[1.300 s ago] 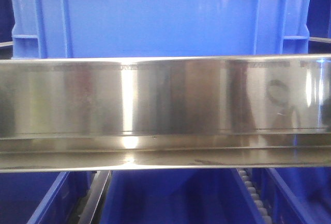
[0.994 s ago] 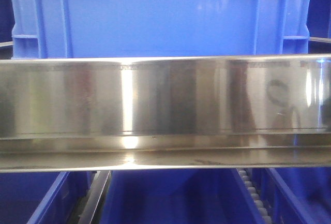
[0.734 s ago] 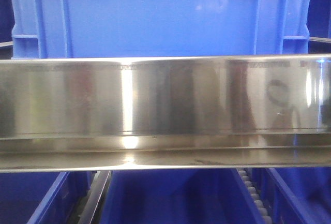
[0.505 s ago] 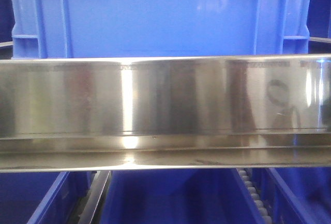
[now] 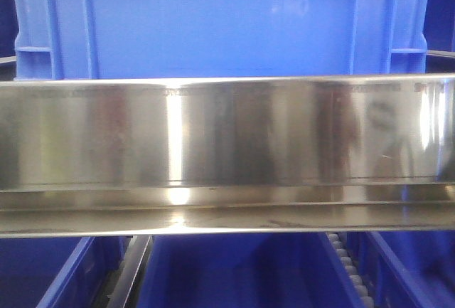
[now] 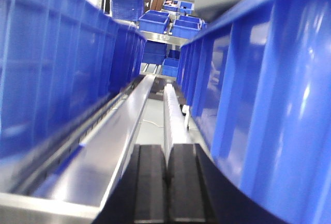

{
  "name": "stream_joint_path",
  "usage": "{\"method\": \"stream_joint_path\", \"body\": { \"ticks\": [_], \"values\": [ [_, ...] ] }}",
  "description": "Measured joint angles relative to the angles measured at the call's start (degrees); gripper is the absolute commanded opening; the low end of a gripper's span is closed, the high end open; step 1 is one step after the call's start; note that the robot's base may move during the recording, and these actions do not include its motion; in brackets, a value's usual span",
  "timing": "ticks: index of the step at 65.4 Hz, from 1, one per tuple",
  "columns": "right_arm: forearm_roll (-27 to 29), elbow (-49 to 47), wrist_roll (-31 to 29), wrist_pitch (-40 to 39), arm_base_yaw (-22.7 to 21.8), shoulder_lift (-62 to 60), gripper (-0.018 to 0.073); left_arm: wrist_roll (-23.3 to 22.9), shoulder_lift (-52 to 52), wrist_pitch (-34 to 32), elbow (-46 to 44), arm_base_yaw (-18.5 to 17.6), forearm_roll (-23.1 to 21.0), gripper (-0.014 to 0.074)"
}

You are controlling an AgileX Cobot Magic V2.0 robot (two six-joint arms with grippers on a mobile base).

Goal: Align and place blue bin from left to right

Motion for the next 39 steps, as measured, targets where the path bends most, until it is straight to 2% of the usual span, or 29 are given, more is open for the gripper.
{"method": "stream_joint_path", "body": {
  "ticks": [11, 20, 29, 39],
  "values": [
    [0.0, -9.7, 0.0, 9.5, 0.0, 0.1, -0.0079, 0.0, 0.0, 8.4, -9.1, 0.0, 0.0, -0.0111],
    [0.0, -17.2, 0.0, 14.3, 0.0, 3.4, -0.0079, 0.0, -0.1, 14.8, -16.3, 0.0, 0.0, -0.0111],
    [0.0, -24.7, 0.0, 16.2, 0.0, 9.3, -0.0079, 0.0, 2.7, 19.2, -23.2, 0.0, -0.4, -0.0111],
    [0.1, -32.0, 0.0, 16.7, 0.0, 16.9, -0.0079, 0.0, 11.7, 24.3, -31.4, 0.0, -1.7, -0.0111]
  ]
}}
